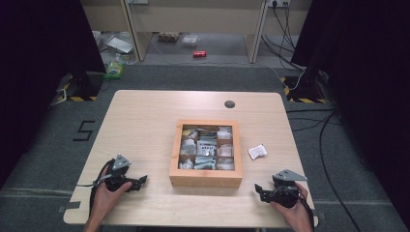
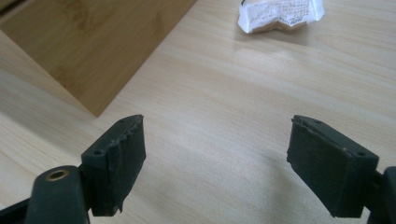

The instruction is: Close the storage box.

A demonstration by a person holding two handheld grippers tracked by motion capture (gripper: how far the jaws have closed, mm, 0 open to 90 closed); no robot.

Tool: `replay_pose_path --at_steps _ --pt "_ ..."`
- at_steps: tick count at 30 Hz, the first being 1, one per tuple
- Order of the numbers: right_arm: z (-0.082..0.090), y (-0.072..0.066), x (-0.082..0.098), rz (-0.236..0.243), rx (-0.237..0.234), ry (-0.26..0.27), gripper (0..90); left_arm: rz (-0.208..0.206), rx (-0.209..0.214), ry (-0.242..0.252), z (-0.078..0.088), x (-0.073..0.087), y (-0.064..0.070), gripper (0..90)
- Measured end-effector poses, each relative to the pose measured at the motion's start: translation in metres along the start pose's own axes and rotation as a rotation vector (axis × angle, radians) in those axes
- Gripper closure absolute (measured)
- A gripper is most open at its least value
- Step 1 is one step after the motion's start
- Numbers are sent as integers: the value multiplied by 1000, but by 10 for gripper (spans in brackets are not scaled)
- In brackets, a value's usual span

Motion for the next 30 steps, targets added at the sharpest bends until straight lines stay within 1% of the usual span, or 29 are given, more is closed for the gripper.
replay_pose_path --at_steps 4,6,8,10,13,15,19,30 --pt "-3 0 2 41 19 -22 187 0 0 1 0 0 0 0" --pt "-5 0 3 45 14 -32 179 0 0 0 0 0 0 0" --pt "-8 0 5 44 9 -52 151 0 0 0 0 0 0 0" --pt "-10 -1 7 88 24 -44 141 0 0 0 0 0 0 0" --pt "-11 -1 8 89 14 -38 125 0 0 0 0 0 0 0" --pt "-12 0 9 101 6 -28 101 0 0 0 0 0 0 0" --pt "-13 1 9 111 -3 -33 73 0 0 0 0 0 0 0" --pt "-14 1 9 111 -6 -36 64 -1 2 -1 0 0 0 0"
Point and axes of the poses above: each handheld gripper's, and its own axes: z roughly backward along the jaws, x roughly out of its underside, y roughly to its right, the point moved 1 cm from there along -z, roughly forward along the jaws, and after that the axes turned 2 degrees about -x, right-handed, at the moved point
